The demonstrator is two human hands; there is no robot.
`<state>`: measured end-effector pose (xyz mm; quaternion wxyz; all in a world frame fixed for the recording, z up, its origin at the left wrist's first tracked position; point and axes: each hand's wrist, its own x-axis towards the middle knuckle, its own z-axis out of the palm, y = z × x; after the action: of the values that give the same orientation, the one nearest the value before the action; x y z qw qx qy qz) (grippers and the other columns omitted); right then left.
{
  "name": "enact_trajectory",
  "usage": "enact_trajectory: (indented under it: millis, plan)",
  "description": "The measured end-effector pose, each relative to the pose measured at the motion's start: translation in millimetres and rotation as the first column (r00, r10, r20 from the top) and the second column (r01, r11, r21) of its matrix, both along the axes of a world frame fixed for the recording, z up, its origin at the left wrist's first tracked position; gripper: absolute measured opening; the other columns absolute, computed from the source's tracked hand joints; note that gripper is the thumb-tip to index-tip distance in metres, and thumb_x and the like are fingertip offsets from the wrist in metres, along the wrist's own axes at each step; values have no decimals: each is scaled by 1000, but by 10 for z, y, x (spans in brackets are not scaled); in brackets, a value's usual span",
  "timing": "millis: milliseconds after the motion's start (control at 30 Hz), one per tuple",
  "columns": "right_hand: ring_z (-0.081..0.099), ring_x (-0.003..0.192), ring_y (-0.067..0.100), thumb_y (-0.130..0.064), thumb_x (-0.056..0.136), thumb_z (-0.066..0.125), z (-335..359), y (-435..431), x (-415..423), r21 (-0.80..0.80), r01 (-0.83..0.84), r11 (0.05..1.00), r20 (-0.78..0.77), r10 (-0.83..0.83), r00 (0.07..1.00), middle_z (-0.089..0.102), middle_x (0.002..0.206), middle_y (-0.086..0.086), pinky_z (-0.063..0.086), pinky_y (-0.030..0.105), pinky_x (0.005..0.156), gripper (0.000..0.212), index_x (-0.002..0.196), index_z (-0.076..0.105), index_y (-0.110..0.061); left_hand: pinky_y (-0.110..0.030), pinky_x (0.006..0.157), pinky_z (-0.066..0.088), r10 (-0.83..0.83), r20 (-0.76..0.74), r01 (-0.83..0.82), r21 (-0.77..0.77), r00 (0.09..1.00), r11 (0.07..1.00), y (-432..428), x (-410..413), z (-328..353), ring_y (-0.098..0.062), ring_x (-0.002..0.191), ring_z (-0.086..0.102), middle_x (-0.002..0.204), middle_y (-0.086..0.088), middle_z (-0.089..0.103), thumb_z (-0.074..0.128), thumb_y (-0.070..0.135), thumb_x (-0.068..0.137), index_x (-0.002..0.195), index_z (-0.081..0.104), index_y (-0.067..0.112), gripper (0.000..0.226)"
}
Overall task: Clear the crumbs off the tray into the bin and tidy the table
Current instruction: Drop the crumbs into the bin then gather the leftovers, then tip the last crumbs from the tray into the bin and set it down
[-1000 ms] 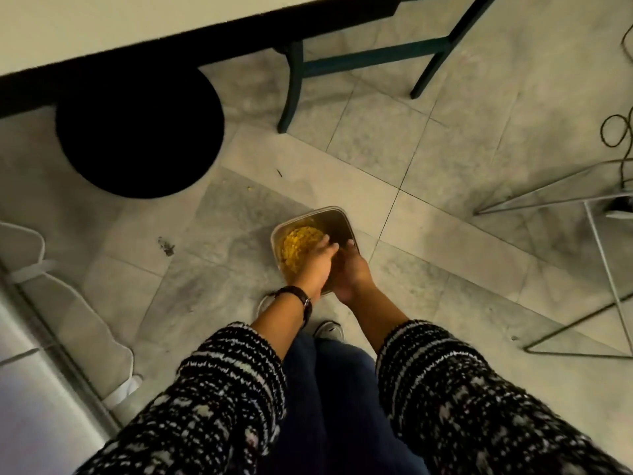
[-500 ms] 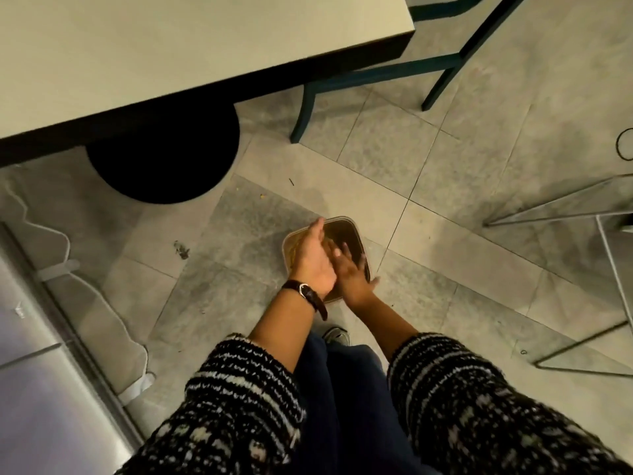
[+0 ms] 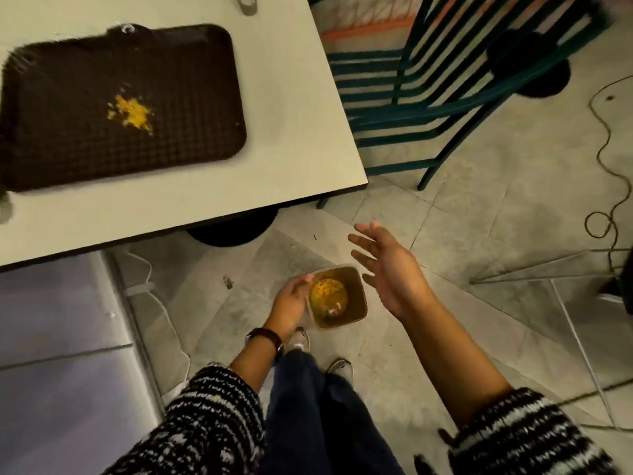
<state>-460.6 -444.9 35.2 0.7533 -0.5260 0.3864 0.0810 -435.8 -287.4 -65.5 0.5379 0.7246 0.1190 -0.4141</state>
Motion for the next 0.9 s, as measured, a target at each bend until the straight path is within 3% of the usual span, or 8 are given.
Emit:
enact_trajectory:
  millis: [100,200,300,433,567,700,833,900]
  plan:
    - [50,118,17,-38,97,37,484,97,-50,-176,-144,974,28,151,988,57,127,-3,31,37,99,34,123,53,-25,-17,75,43,32,62,-28,-66,998,997,185,184,734,-16,107,55,125,-5,58,41,27,96,126,53,13,35]
    - [53,112,16,-40,95,42,708,214,18,-258,-186,948,47,205,978,57,125,-4,35,39,100,36,124,54,-23,-5,63,48,98,131,-86,-96,987,992,359,365,1212,-22,112,55,129,-13,55,36,19,99,130,50,4,37]
    - [55,105,14,-42,93,46,879,421,238,-338,-238,910,89,283,955,56,122,-5,39,35,94,38,125,53,-23,-13,69,46,196,168,-176,-123,966,977,609,549,1575,-26,119,54,130,-12,55,35,18,99,129,51,7,36]
    - [55,96,12,-39,95,46,996,637,754,-439,-320,840,86,393,915,53,114,-9,39,21,72,30,120,54,-24,-31,92,39,278,151,-260,-128,949,957,922,869,1746,-19,111,57,124,-3,59,35,23,97,124,56,17,34]
    - [55,105,14,-33,95,47,942,851,1431,-559,-398,727,31,498,867,56,117,-6,39,27,86,17,109,55,-29,-33,93,37,382,142,-363,-143,913,921,1293,1311,1702,-18,106,57,122,-2,60,37,26,96,116,59,21,30]
    - [52,108,13,-23,95,48,841,1127,2206,-638,-448,626,-33,559,828,57,125,2,37,23,91,28,121,58,-15,-35,96,34,404,95,-392,-123,910,912,1628,1850,1643,-18,106,56,122,-2,60,38,25,96,117,58,21,29]
    - [53,119,21,-19,93,52,588,1322,3192,-746,-510,429,-135,652,746,55,130,6,36,23,96,31,123,56,-14,-35,95,35,439,62,-430,-122,896,895,1888,2333,1543,-15,104,57,118,-1,61,38,26,95,114,58,24,27]
    - [51,122,25,-19,90,55,404,1339,3671,-804,-501,320,-173,680,712,50,135,8,38,31,105,32,122,57,-15,-36,96,35,460,53,-452,-115,887,885,1996,2492,1476,-14,103,58,118,1,61,40,27,95,113,58,25,26]
